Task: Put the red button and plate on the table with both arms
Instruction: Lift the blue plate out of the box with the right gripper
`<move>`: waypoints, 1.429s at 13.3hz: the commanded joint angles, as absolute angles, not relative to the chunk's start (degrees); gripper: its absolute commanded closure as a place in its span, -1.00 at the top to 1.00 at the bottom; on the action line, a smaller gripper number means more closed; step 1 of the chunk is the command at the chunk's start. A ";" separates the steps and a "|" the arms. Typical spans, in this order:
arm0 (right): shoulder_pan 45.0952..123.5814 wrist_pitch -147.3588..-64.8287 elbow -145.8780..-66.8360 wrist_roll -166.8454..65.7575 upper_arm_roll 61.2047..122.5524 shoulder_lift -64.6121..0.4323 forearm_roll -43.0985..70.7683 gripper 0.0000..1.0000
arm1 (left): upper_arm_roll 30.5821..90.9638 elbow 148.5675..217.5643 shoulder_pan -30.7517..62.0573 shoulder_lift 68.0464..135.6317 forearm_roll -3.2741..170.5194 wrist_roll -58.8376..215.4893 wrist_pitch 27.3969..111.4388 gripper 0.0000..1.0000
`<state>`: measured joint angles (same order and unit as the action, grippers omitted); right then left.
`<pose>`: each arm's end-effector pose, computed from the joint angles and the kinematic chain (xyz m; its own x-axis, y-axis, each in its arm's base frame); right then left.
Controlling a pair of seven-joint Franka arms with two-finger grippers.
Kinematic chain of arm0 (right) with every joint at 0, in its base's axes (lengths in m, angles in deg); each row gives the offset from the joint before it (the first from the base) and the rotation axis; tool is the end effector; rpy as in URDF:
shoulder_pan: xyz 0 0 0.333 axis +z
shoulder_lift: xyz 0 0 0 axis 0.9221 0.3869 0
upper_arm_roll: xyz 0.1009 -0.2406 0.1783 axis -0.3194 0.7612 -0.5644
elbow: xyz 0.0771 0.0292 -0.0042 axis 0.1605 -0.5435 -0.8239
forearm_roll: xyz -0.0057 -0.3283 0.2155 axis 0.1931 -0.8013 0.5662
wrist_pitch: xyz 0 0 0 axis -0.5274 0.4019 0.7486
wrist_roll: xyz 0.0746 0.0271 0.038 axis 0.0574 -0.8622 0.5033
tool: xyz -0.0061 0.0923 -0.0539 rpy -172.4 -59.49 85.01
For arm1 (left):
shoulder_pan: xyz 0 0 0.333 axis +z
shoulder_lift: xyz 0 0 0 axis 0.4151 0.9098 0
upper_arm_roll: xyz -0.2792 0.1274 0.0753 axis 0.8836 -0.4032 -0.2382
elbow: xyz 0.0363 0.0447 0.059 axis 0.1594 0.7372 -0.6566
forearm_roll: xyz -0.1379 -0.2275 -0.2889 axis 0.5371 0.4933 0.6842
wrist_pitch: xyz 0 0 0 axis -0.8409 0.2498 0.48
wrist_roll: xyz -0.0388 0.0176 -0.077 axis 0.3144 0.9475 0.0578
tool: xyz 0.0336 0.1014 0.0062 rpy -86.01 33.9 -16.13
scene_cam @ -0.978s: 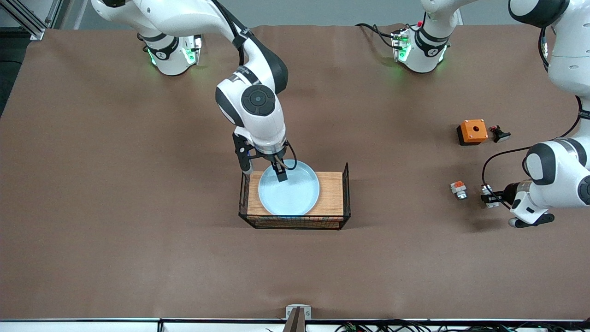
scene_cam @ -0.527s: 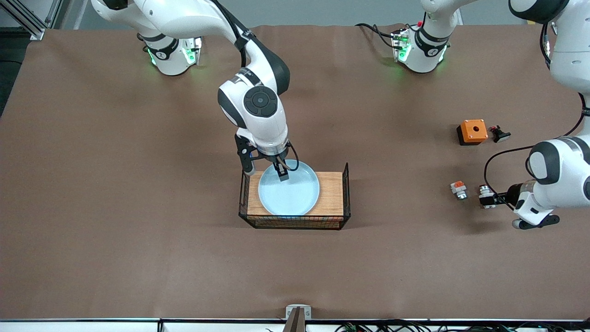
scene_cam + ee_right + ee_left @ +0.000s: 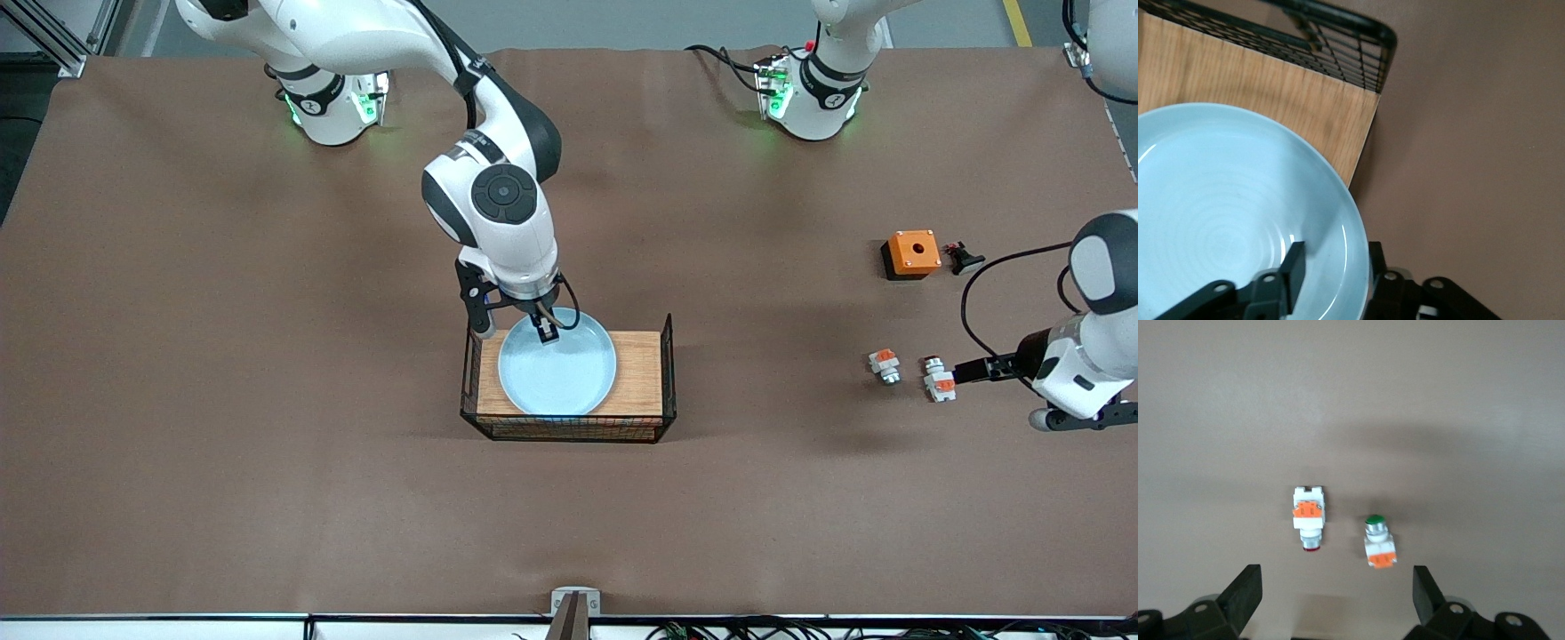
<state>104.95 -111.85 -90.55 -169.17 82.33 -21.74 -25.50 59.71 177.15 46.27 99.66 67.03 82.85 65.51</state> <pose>0.5444 0.4718 0.3500 0.3199 -0.9469 -0.0326 -0.9459 -0.3172 -0.0686 0.6554 0.0827 0.3859 0.9956 0.0785 -0.0511 0.0784 -0.9969 -0.0031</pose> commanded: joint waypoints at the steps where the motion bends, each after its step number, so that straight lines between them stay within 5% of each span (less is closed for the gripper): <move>1: 105.03 -111.59 -88.81 -167.37 82.12 -20.66 -25.56 -0.36 | 61.08 178.45 46.41 95.39 66.54 82.49 62.57 0.99; 7: 105.12 -111.59 -88.90 -167.55 82.12 -20.66 -25.65 -0.98 | 63.18 175.92 46.32 88.97 66.63 82.85 57.91 0.99; 14: 104.68 -109.32 -86.71 -167.28 82.12 -21.19 -25.38 -0.99 | 64.51 162.03 46.68 88.79 66.89 82.76 44.48 0.99; 19: 105.03 -100.18 -83.36 -167.28 81.77 -23.72 -25.30 -0.99 | 64.51 161.84 46.59 84.92 66.63 79.86 39.28 0.99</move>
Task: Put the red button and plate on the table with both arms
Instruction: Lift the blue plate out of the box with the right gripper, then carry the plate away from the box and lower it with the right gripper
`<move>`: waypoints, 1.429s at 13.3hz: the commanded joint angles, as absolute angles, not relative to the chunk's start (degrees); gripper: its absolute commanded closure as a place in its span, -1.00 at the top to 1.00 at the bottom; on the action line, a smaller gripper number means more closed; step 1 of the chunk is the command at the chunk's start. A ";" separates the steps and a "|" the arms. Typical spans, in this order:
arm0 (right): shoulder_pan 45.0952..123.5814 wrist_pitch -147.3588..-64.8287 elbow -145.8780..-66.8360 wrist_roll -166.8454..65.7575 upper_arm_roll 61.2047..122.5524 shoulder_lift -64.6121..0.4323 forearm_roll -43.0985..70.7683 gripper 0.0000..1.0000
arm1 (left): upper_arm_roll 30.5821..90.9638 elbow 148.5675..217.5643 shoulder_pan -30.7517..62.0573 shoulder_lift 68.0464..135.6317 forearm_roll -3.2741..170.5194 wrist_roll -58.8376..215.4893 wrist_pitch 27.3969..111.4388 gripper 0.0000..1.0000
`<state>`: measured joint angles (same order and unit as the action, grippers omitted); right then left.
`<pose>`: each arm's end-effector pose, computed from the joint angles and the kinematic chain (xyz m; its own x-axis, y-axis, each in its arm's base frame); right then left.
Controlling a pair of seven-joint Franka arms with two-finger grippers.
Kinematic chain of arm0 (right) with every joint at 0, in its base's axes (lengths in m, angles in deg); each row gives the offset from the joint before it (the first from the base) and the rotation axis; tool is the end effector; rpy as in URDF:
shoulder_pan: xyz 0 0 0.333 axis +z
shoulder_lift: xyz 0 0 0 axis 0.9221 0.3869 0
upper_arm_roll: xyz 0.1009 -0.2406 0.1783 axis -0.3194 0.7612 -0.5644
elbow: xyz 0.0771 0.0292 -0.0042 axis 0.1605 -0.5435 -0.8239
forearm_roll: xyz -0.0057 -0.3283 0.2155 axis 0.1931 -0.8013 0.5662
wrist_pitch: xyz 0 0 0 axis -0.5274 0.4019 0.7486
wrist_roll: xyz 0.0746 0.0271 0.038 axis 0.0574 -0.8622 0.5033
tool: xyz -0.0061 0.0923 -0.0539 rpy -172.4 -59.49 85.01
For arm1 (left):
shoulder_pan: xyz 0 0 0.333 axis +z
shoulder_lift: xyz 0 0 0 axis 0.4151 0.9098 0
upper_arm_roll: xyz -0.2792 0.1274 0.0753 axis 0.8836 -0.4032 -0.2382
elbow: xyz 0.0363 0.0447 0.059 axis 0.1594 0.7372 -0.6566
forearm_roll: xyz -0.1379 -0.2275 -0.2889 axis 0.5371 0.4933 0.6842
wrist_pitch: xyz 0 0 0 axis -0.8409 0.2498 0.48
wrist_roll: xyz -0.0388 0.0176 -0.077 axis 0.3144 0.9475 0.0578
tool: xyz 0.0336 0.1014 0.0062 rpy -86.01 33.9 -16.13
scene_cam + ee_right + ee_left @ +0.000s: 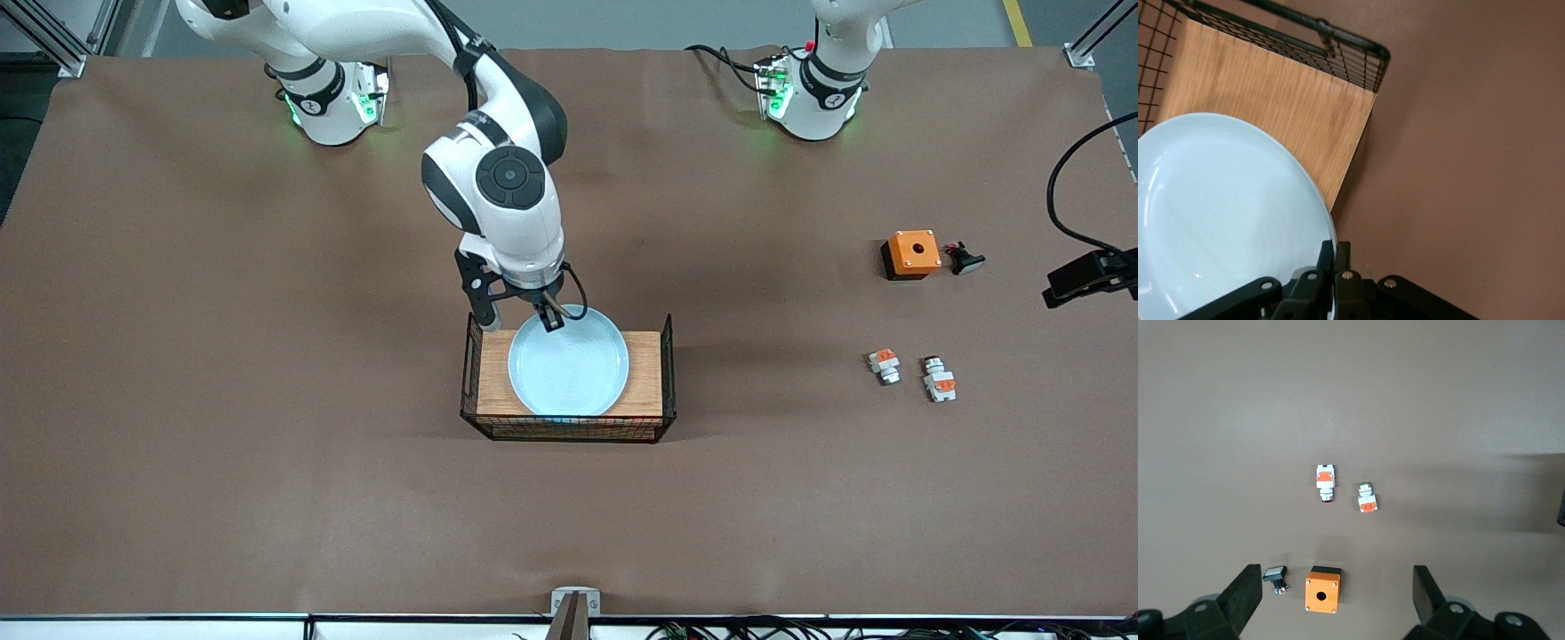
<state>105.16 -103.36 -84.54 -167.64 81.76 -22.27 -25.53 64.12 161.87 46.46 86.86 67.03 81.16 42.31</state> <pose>0.5429 0.4786 0.3932 0.3521 -0.9358 -0.0204 -0.9356 -0.3512 -0.0373 0.6072 0.0409 0.6190 0.9965 0.0772 0.0309 0.0790 -0.9949 -0.0626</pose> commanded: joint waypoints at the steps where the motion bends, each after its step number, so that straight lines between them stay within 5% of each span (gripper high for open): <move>1: 104.86 -98.33 -83.36 -167.20 81.68 -24.96 -25.21 -0.99 | 64.51 161.84 46.59 84.22 66.72 78.81 38.40 0.99; 8: 102.93 -80.32 -83.18 -153.77 82.03 -35.85 -24.42 -0.99 | 64.42 162.10 46.68 82.81 66.81 78.79 34.35 0.99; 14: 92.22 -67.92 -83.80 -127.78 82.03 -43.68 -24.33 -1.00 | 64.42 162.45 46.68 82.46 68.64 78.80 33.90 0.99; 19: 78.79 -69.39 -92.13 -96.95 82.21 -49.40 -24.51 -0.99 | 51.87 167.45 33.16 77.81 70.15 78.80 34.25 0.99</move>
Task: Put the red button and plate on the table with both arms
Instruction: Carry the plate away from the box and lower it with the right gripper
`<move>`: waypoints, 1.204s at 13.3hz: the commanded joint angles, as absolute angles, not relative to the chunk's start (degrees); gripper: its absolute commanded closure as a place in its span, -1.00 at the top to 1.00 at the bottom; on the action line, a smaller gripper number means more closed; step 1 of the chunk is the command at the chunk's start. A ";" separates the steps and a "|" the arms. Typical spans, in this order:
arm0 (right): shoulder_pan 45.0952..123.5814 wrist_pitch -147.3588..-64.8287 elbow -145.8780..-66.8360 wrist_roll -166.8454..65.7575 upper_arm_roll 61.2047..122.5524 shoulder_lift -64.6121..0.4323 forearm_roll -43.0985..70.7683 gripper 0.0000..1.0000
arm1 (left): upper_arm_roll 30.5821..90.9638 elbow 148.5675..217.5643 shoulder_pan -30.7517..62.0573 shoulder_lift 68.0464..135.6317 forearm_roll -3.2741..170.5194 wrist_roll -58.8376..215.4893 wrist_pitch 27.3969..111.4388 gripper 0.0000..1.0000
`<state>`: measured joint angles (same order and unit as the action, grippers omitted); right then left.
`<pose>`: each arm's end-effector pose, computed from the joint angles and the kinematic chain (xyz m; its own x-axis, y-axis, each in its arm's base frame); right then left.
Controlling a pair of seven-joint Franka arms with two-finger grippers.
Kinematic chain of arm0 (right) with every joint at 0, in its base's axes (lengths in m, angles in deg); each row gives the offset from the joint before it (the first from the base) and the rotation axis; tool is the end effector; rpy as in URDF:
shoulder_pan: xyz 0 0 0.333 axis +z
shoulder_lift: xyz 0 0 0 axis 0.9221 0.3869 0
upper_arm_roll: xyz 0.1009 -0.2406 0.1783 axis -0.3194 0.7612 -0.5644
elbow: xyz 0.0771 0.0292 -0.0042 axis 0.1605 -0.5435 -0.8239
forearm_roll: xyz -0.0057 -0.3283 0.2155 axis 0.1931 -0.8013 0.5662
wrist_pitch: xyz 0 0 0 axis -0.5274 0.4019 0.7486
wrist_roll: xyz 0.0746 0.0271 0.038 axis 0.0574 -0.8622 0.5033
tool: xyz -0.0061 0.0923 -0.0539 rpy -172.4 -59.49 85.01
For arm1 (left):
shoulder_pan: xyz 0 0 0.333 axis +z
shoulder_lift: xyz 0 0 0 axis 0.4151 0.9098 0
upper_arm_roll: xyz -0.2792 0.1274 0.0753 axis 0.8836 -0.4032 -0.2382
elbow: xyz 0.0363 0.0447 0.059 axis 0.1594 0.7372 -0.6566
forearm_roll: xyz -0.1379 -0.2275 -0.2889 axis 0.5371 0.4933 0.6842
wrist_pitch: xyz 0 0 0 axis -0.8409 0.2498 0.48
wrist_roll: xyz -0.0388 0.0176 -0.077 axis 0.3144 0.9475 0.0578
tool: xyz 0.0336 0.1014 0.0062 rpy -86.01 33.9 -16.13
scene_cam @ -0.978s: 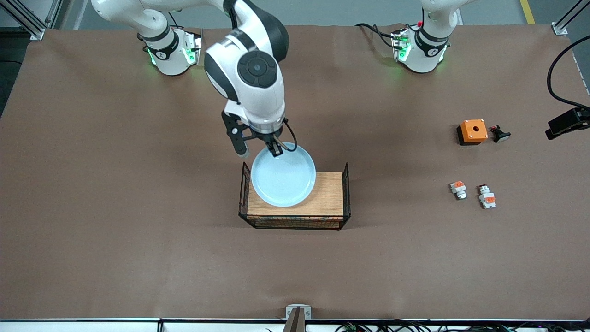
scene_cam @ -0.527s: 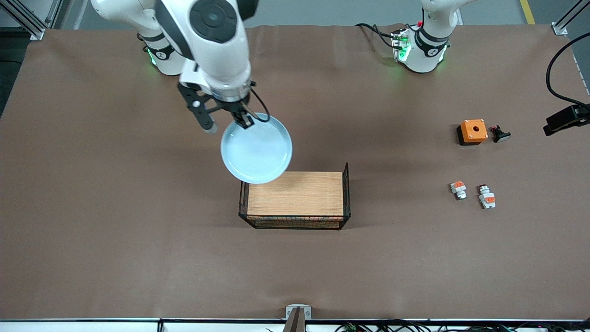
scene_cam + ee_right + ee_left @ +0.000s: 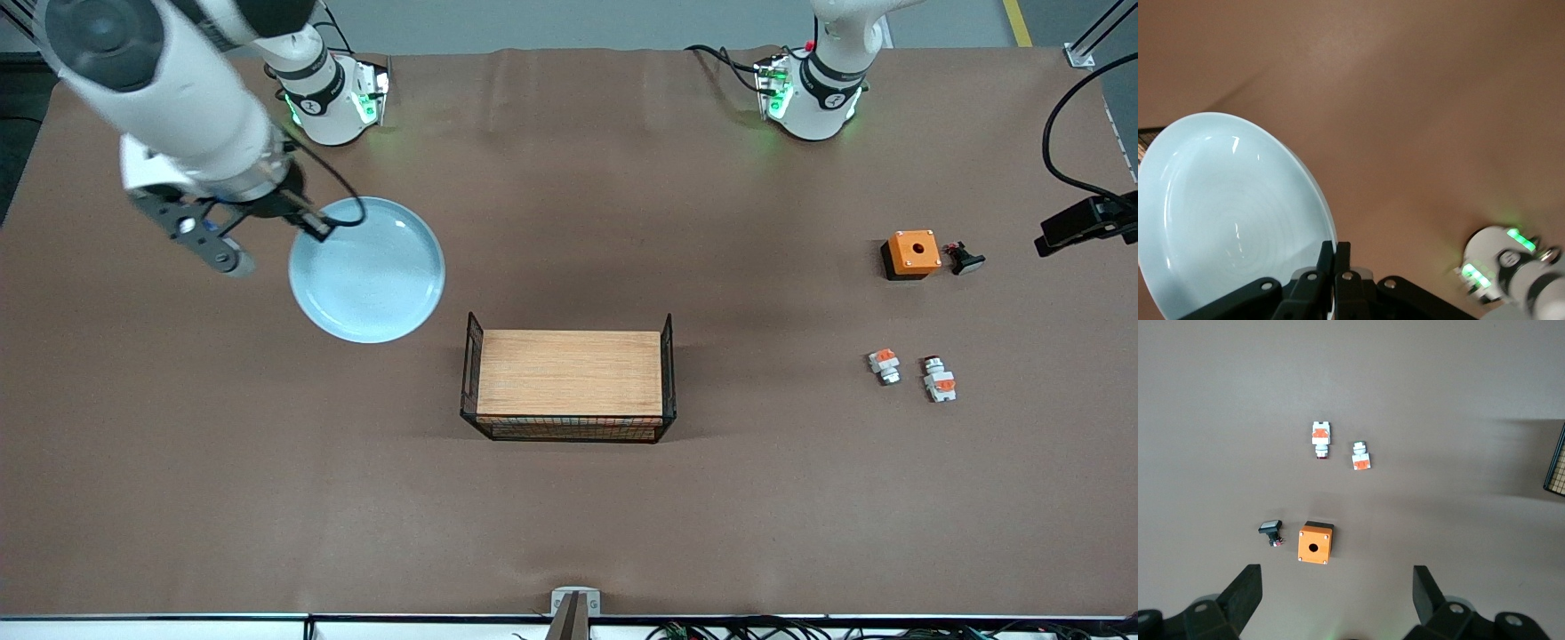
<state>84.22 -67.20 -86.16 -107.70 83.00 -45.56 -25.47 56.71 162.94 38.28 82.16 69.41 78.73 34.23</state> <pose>0.5483 0.1950 0.5983 0.8381 -0.5354 -0.1048 -0.5125 -0.8385 0.1850 0.5708 0.0151 0.6416 0.9925 0.1106 -0.0528 0.1067 -0.9917 -0.0712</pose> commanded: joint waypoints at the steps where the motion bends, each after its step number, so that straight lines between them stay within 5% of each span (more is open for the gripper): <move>1: 75.97 -70.44 -92.85 -90.62 82.21 -49.40 -24.68 -0.98 | 50.20 167.99 31.40 77.45 70.15 78.80 34.34 0.99; 3: 69.99 -74.38 -94.95 -78.30 82.21 -49.05 -24.77 -0.98 | 46.50 170.00 28.05 76.14 70.85 78.89 34.43 0.99; 11: 59.07 -100.04 -112.61 -53.83 82.30 -45.89 -24.94 -0.97 | 47.54 172.12 27.87 74.37 72.17 78.89 35.31 0.99; 16: 56.08 -108.77 -115.97 -50.92 82.30 -36.94 -25.38 -0.95 | 49.65 172.12 27.87 74.37 72.17 78.97 35.66 0.99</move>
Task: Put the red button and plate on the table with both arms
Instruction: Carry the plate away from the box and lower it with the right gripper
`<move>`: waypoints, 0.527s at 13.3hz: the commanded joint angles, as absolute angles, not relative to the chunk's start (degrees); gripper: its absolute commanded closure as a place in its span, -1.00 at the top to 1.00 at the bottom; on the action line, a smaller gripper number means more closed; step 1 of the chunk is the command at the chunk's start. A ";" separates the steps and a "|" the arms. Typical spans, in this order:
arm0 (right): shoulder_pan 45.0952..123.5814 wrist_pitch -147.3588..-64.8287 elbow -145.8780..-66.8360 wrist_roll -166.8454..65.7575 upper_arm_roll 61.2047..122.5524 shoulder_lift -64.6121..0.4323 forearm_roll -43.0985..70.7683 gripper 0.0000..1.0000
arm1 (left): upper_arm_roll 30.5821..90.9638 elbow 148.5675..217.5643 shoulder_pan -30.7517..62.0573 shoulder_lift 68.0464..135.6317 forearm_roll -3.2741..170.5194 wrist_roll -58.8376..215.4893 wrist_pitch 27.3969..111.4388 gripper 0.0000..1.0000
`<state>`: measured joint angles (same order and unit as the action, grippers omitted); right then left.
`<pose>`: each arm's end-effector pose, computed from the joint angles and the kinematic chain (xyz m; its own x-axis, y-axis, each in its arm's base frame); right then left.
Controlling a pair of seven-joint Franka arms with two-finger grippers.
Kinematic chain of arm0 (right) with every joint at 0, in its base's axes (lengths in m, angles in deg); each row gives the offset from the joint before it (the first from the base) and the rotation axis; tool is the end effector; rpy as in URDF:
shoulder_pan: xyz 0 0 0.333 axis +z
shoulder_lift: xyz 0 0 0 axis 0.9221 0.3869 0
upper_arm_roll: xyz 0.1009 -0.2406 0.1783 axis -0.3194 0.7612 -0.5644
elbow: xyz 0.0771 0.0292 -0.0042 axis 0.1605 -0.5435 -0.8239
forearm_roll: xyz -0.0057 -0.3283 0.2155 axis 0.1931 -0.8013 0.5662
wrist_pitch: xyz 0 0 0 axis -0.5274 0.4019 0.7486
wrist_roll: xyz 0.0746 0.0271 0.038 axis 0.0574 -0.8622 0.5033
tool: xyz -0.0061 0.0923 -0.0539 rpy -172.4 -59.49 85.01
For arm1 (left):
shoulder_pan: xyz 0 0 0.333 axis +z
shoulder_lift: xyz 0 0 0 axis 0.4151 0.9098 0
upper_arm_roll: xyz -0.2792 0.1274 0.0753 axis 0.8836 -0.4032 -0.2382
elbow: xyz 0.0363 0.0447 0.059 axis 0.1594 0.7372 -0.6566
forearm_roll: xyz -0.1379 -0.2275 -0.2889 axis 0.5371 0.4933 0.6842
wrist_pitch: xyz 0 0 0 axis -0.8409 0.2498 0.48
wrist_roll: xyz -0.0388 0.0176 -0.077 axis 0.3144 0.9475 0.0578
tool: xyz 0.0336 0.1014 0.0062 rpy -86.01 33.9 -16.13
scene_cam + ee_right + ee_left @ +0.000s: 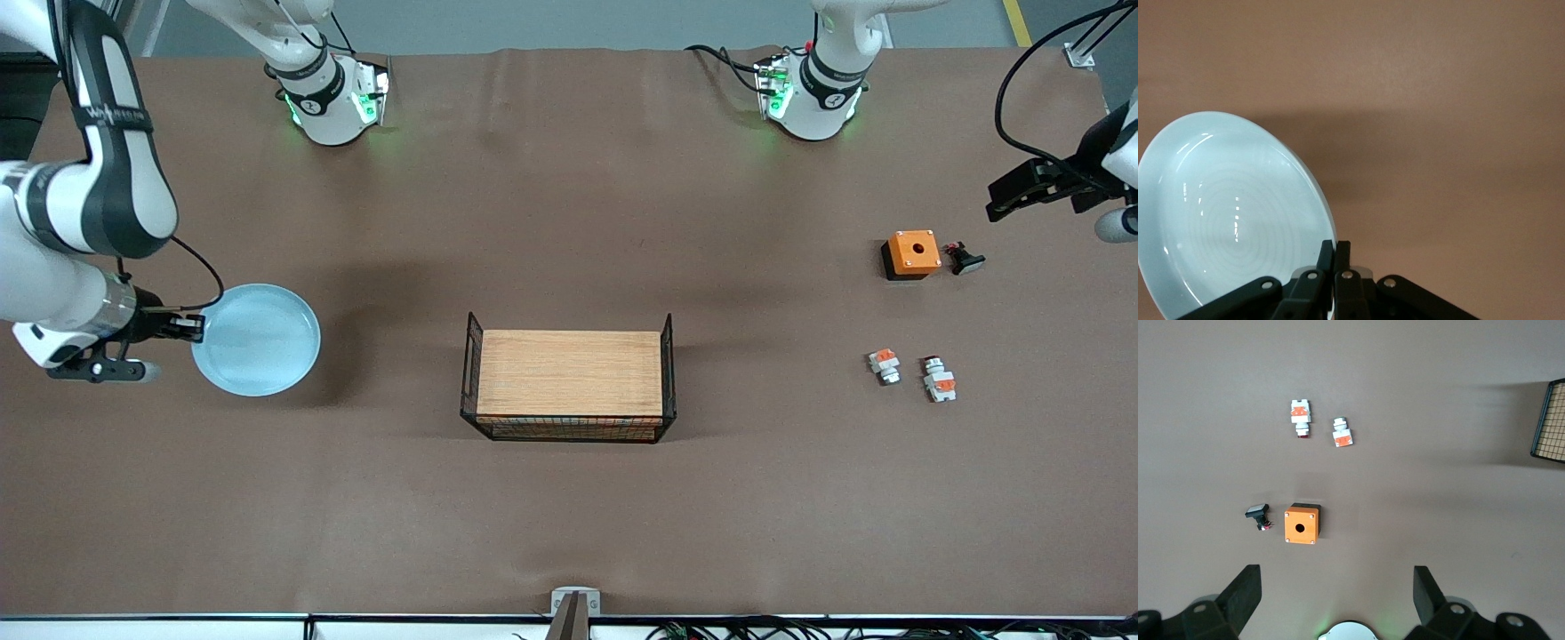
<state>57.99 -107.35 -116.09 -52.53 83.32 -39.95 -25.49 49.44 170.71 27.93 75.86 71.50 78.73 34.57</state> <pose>0.5983 -0.0682 0.3500 0.9906 -0.0344 -0.1321 -0.0330 -0.9994 0.0127 0.5374 -0.0267 0.6394 0.9957 0.0520 -0.0767 0.0472 -0.9969 -0.0636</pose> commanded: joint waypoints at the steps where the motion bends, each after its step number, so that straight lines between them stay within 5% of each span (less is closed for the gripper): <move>1: 55.73 -109.12 -115.88 -50.92 82.30 -35.18 -25.38 -0.93 | 49.74 172.12 27.87 74.37 72.17 78.89 36.45 0.99; 7: 54.06 -115.53 -115.79 -49.34 82.30 -27.61 -25.56 -0.87 | 51.32 171.86 27.87 75.34 72.26 78.89 38.39 0.99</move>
<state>55.34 -114.51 -116.34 -50.57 83.34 -28.86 -25.52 51.04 170.96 27.75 75.89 71.51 78.74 37.19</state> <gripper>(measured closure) 0.930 0.000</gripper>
